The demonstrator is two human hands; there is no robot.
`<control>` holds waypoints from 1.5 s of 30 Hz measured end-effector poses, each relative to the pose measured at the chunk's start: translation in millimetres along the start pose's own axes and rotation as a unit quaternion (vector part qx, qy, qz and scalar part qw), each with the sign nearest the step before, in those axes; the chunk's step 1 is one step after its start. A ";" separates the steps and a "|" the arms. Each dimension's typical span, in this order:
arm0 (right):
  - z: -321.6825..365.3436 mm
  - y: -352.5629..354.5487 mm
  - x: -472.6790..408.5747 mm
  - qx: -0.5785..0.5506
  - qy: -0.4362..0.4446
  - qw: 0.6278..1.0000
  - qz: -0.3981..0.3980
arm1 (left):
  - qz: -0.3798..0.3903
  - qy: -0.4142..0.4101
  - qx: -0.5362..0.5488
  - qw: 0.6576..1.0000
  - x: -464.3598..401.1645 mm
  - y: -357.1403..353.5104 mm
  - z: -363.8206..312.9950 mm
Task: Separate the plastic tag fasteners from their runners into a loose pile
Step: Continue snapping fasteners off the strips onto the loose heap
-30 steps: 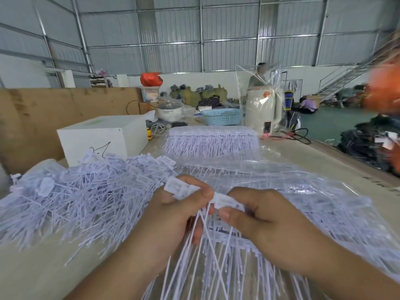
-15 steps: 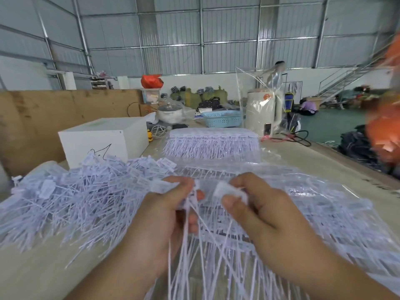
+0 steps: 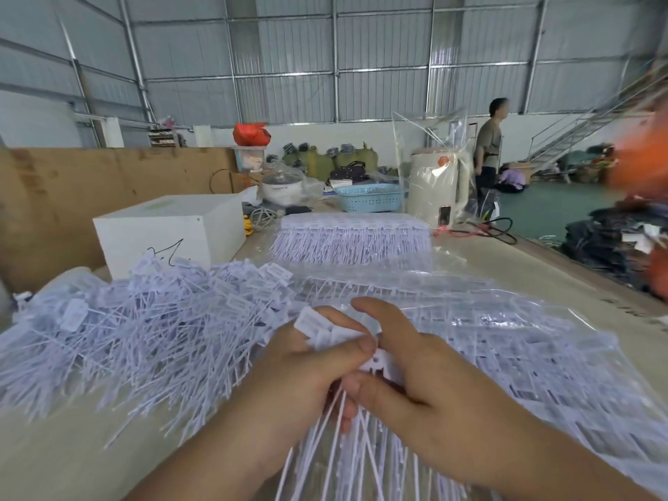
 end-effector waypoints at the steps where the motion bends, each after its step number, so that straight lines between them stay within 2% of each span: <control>1: 0.2 2.3 -0.6 -0.011 -0.001 1.000 -0.003 | -0.018 -0.002 0.020 1.000 -1.9 2.2 3.1; 4: -1.6 12.0 -2.2 0.015 -0.003 1.000 -0.016 | -0.090 0.019 0.043 0.995 -5.8 7.9 7.6; 7: -1.6 15.9 -3.2 0.044 -0.002 0.998 -0.045 | -0.114 0.024 0.078 0.990 -4.8 2.9 3.3; 12: 8.0 8.8 -1.8 0.066 -0.002 0.988 -0.141 | -0.144 0.040 0.116 0.982 4.1 -5.4 -2.5; 15: 9.8 9.2 -0.3 0.093 0.020 0.971 -0.218 | -0.174 0.084 0.179 0.965 5.6 -4.1 -1.1; 18: 8.8 20.3 0.2 0.066 0.019 0.955 -0.289 | -0.192 0.090 0.216 0.953 -1.5 6.7 -2.5; 19: 8.3 22.0 0.3 0.037 0.017 0.961 -0.274 | -0.185 0.085 0.205 0.957 -3.4 8.8 -2.4; 21: 4.7 19.1 -0.4 -0.001 0.005 0.984 -0.176 | -0.160 0.068 0.170 0.970 -4.5 6.9 -0.3; 23: 2.6 11.6 -0.3 0.015 0.009 0.997 -0.069 | -0.110 0.028 0.124 0.986 -1.9 0.7 2.5; 26: 1.6 6.8 -1.1 0.034 0.024 0.999 0.004 | -0.036 -0.003 0.085 0.996 0.2 -4.9 4.5; 30: -1.1 7.5 0.9 0.076 0.016 0.997 0.012 | 0.012 -0.025 0.009 1.000 1.0 -3.0 5.5; 32: -0.3 4.0 1.3 0.079 0.026 0.997 0.007 | 0.010 -0.032 -0.015 0.999 0.9 -4.6 5.2; 34: -1.5 3.3 -0.3 0.052 0.019 0.998 -0.005 | -0.006 -0.021 0.001 1.000 -1.0 -5.0 4.9; 38: -5.2 14.4 -4.9 0.049 0.013 0.998 -0.047 | -0.093 -0.002 0.052 0.994 -6.2 4.4 -0.1; 41: -10.9 16.4 -5.2 0.026 -0.018 0.998 -0.046 | -0.112 0.006 0.055 0.992 -5.2 5.1 -2.7; 45: -5.8 9.9 -4.7 -0.004 -0.029 0.989 -0.144 | -0.125 0.092 0.135 0.979 -2.1 -3.0 -1.5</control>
Point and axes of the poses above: each hand's wrist, its own x-axis away from the middle knuckle, its own y-axis out of the back of the hand, z = x × y, the point moved 2 cm from there along -x, towards the middle knuckle, and after that the axes turned 14 degrees about -z, right-handed, at the moved point
